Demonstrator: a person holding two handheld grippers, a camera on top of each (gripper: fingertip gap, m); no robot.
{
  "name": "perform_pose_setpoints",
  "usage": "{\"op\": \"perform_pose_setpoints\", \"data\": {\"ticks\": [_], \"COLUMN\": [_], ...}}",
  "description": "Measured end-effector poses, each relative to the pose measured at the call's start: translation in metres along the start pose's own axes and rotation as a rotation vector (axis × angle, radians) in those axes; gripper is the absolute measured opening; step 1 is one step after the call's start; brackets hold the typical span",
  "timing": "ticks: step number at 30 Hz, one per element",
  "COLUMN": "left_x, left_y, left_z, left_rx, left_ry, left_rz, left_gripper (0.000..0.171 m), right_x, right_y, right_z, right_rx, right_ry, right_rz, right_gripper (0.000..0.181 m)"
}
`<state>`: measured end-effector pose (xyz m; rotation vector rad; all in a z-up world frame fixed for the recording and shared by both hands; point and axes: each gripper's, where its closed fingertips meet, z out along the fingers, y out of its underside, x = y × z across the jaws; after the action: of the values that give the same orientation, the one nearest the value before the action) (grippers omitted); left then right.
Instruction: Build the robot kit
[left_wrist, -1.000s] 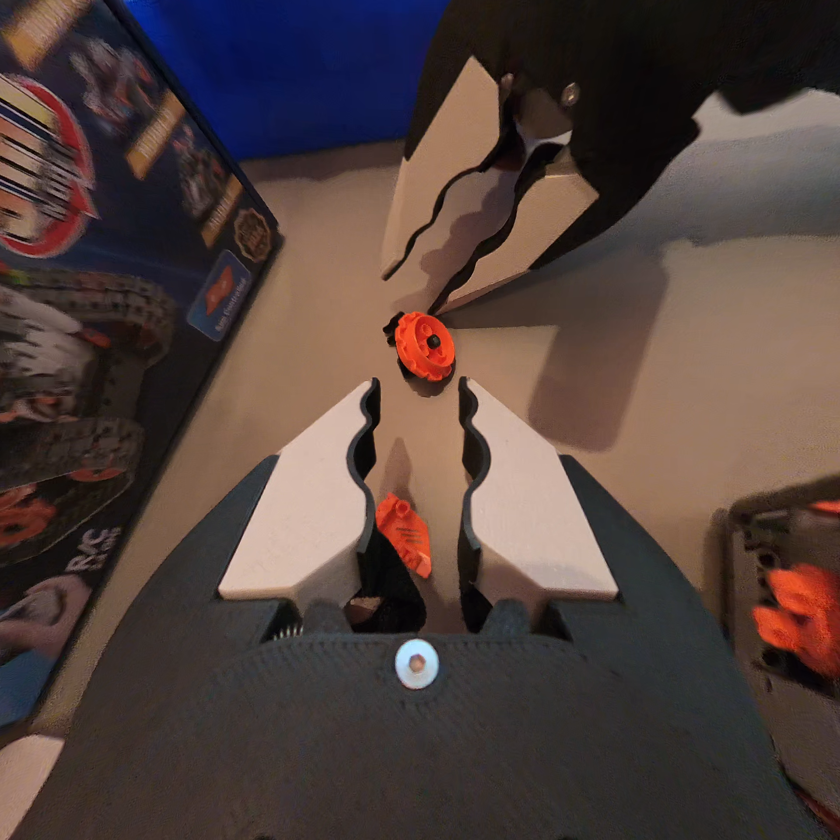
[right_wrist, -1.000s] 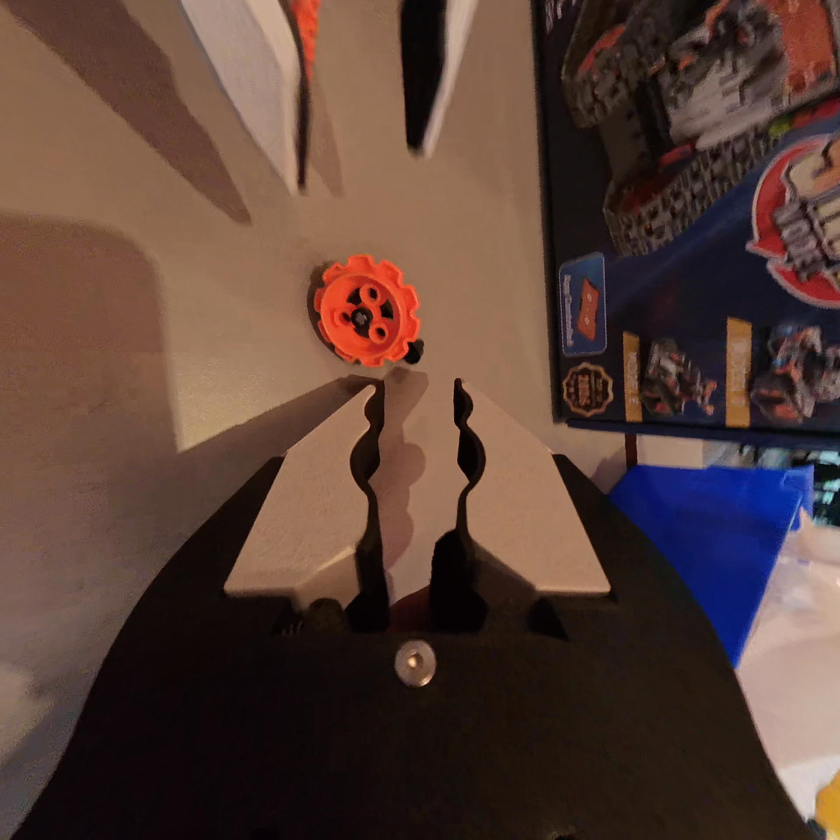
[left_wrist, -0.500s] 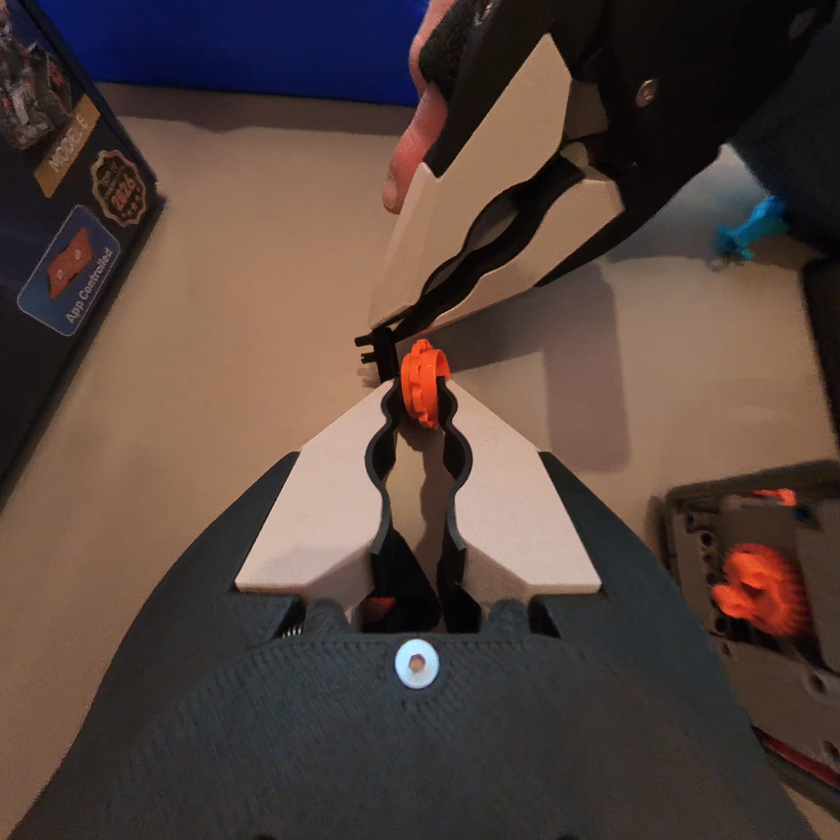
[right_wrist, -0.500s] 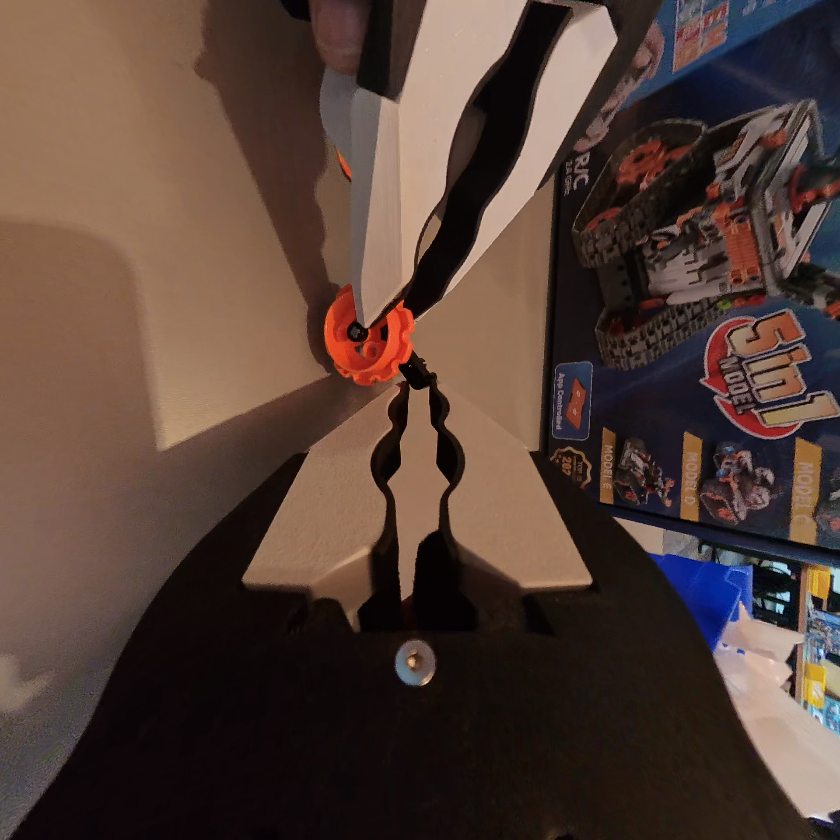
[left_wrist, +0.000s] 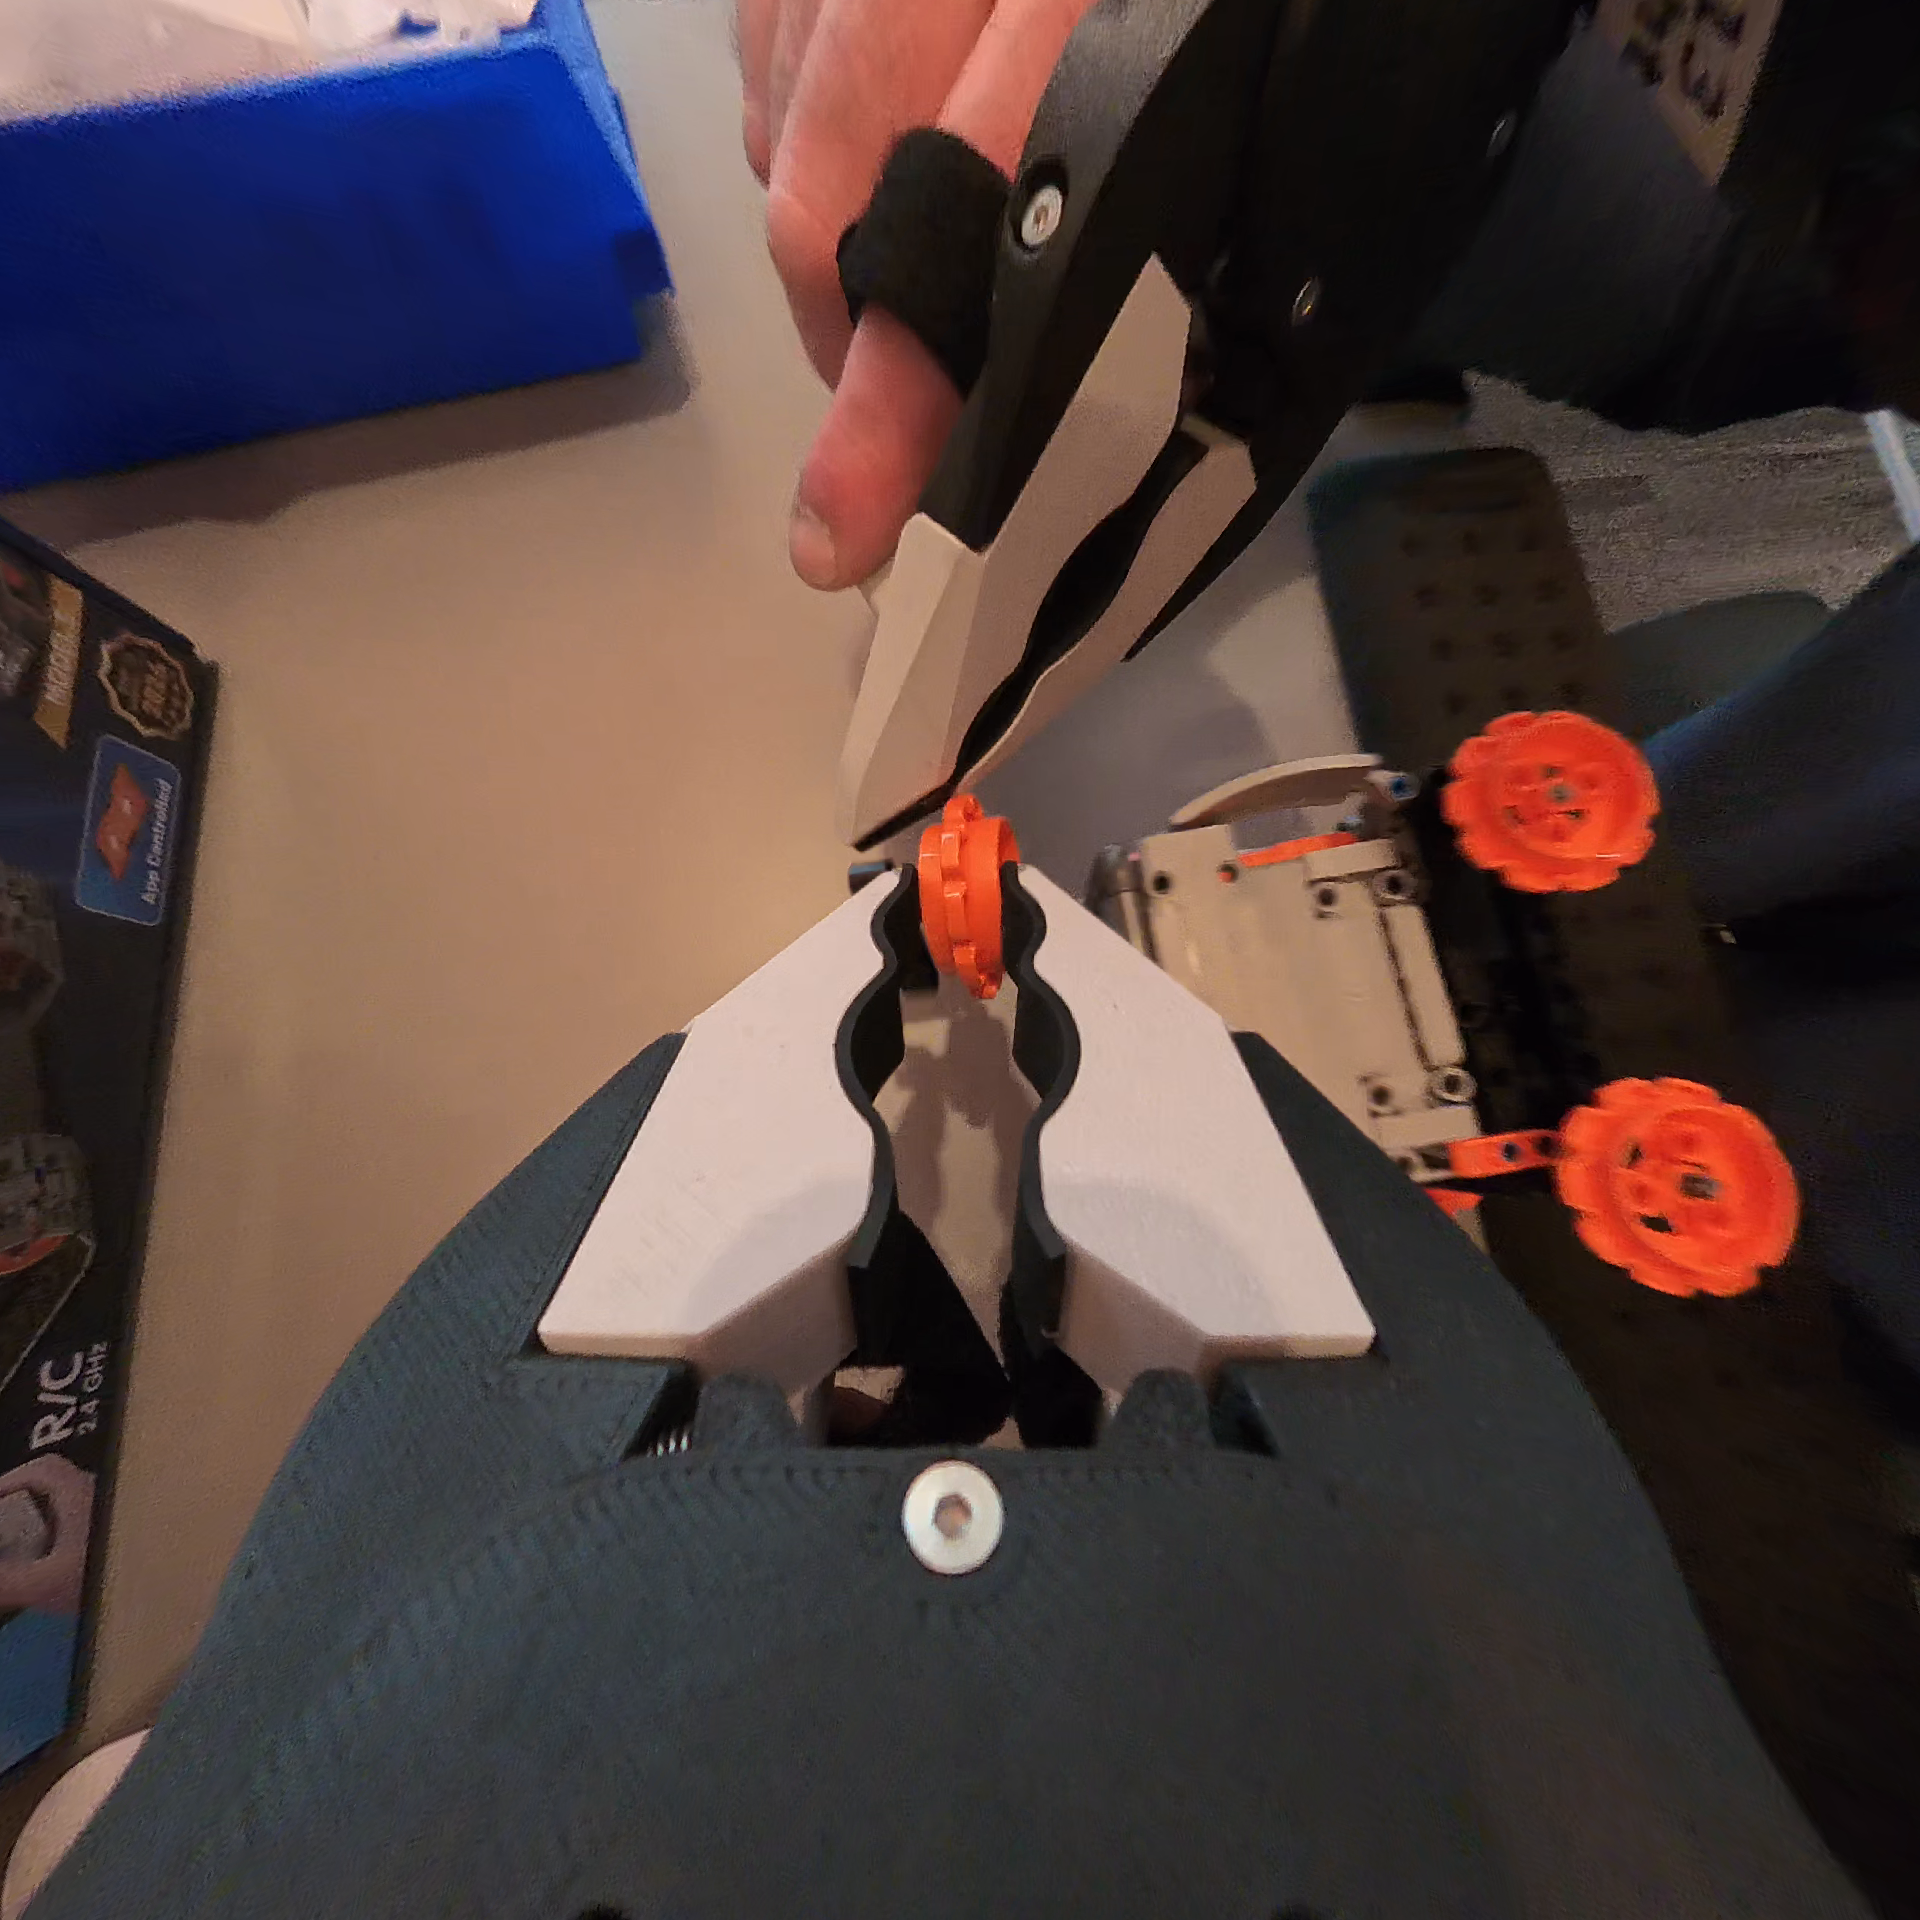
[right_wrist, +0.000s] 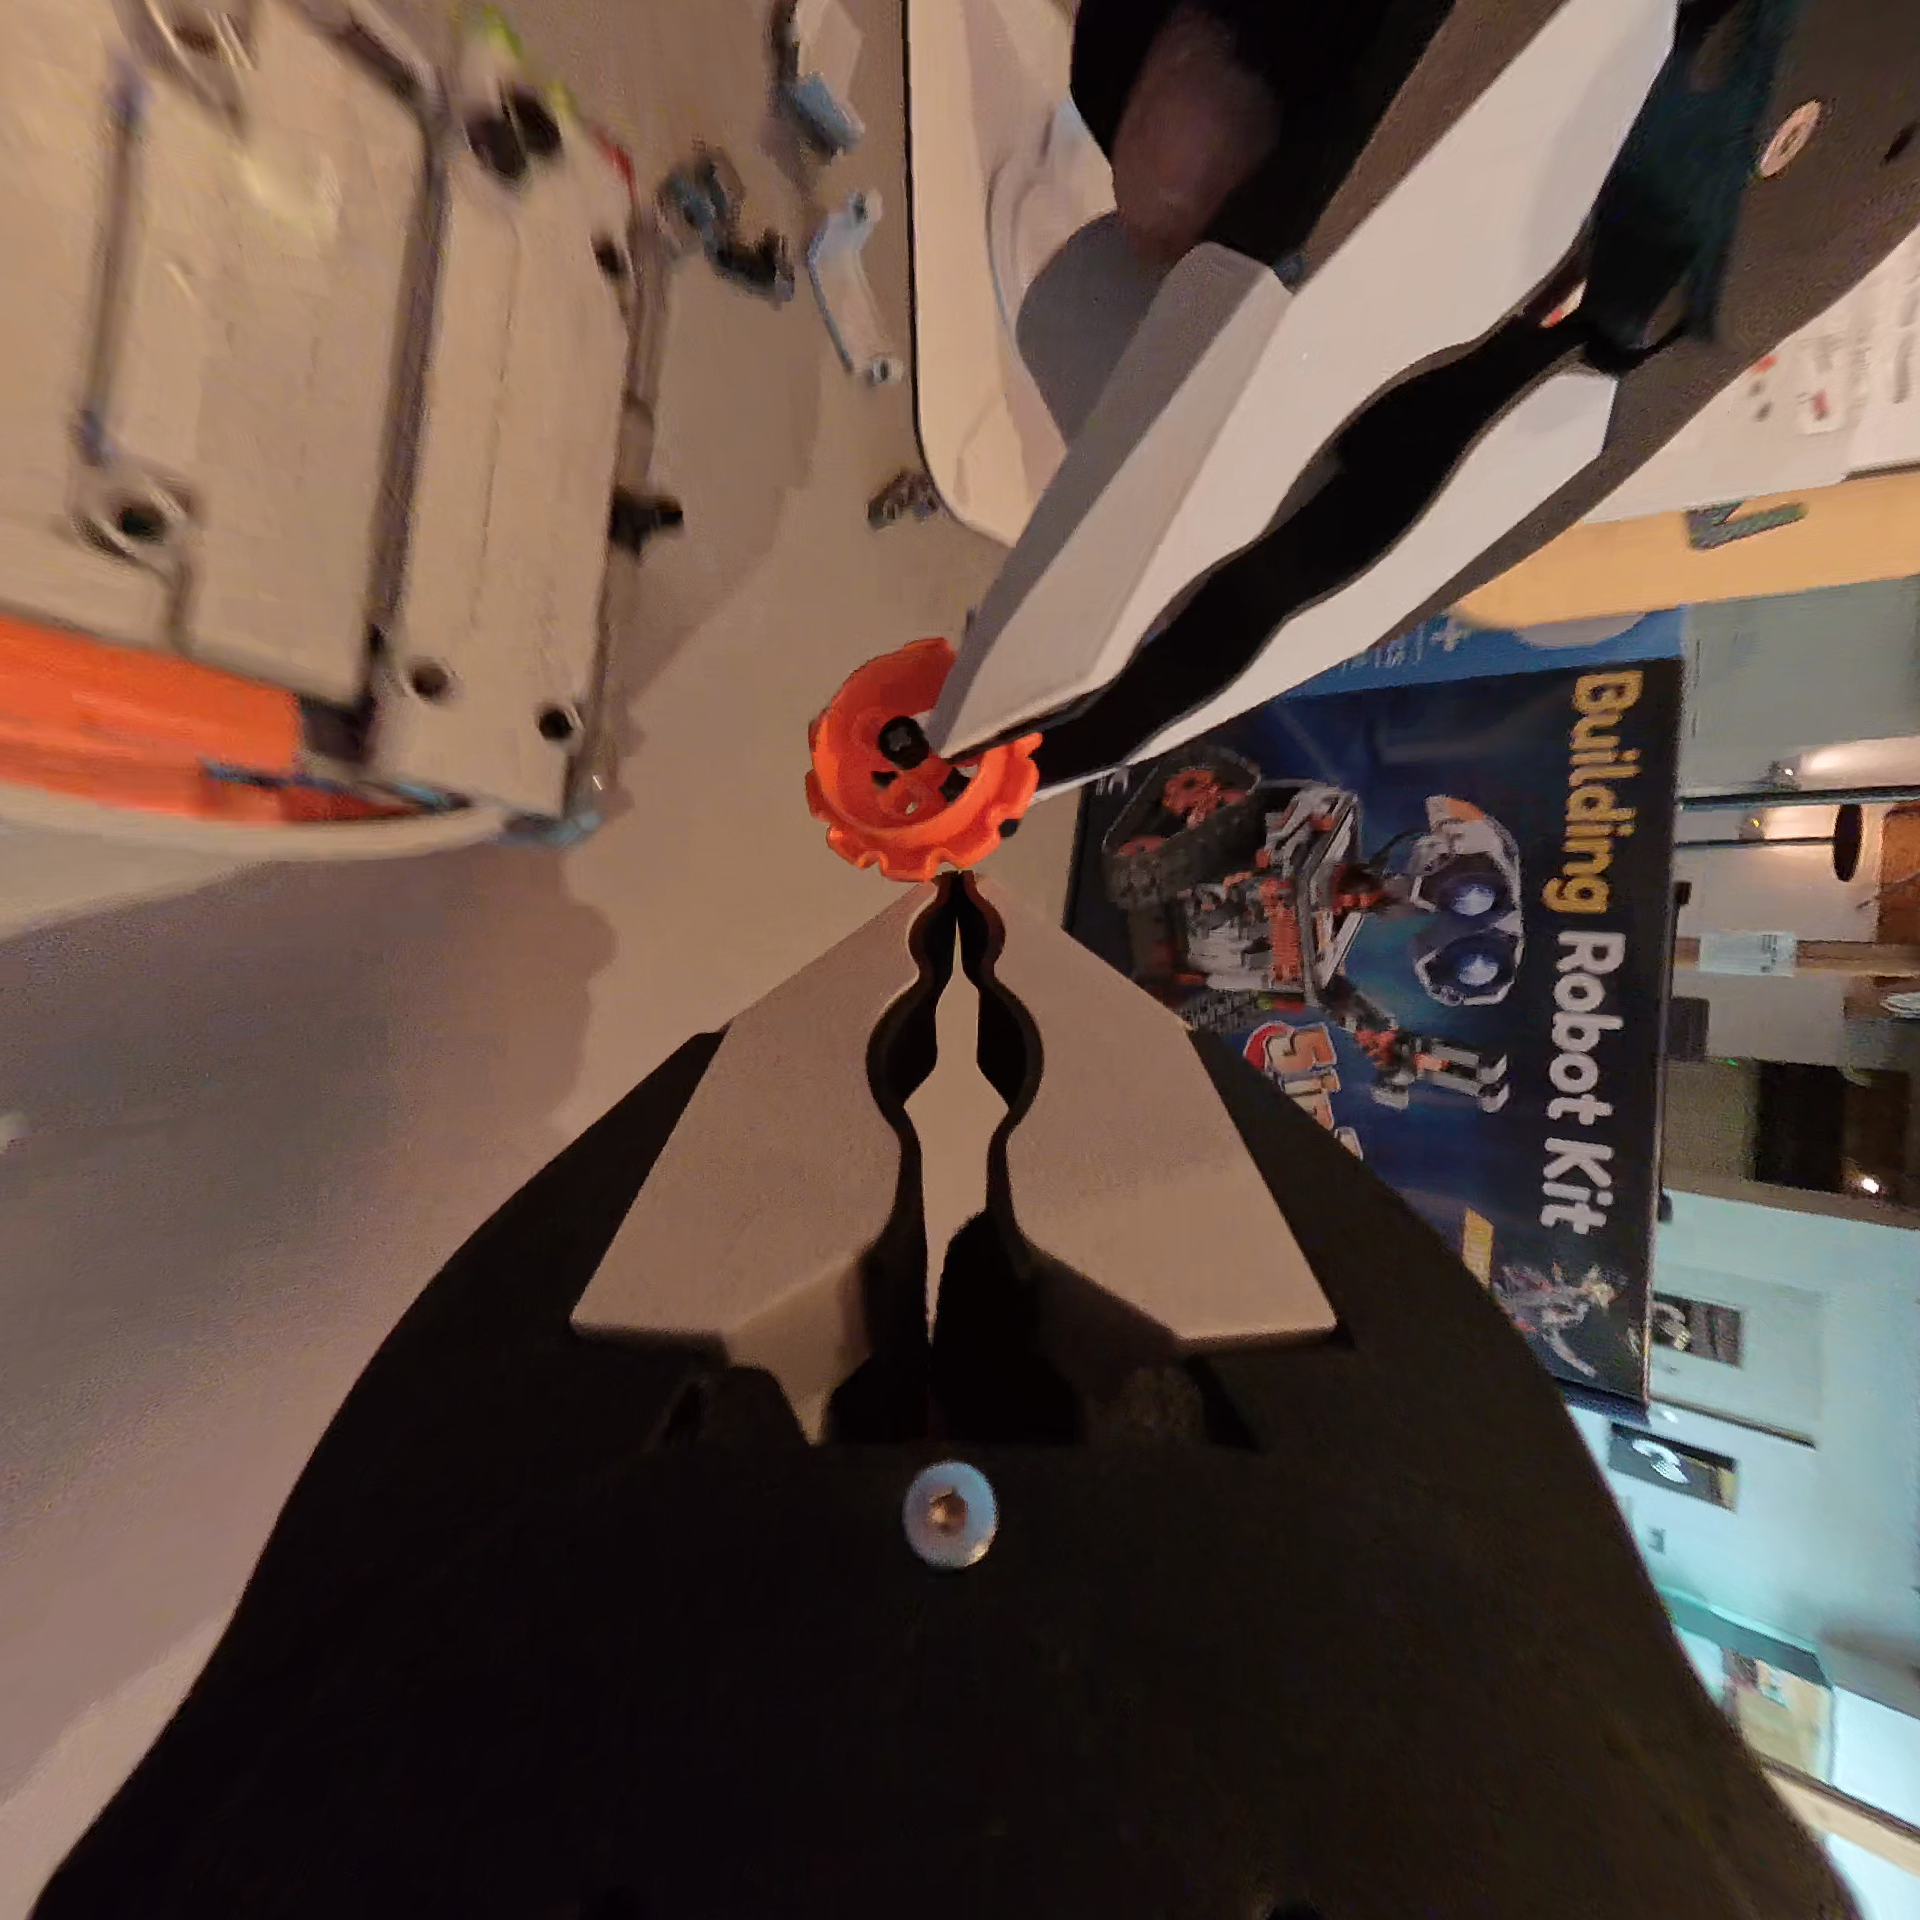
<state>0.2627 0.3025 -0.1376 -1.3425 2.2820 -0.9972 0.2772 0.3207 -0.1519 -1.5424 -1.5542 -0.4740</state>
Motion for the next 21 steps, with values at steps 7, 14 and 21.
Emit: {"op": "perform_pose_setpoints", "data": {"ticks": [7, 14, 21], "left_x": [0.039, 0.073, 0.097], "left_y": [-0.025, -0.032, -0.036], "left_z": [-0.036, -0.057, -0.064], "left_rx": [0.089, 0.102, 0.146], "left_ry": [0.053, 0.123, 0.179], "left_rz": [0.000, 0.053, 0.076], "left_gripper": [0.014, 0.015, 0.014], "right_x": [0.006, 0.006, 0.004], "right_y": [-0.046, -0.070, -0.099], "right_z": [-0.037, -0.058, -0.066], "right_rx": [0.178, 0.311, 0.431], "right_ry": [-0.036, -0.089, -0.168], "right_rz": [0.229, 0.248, 0.216], "right_gripper": [0.009, 0.024, 0.027]}}
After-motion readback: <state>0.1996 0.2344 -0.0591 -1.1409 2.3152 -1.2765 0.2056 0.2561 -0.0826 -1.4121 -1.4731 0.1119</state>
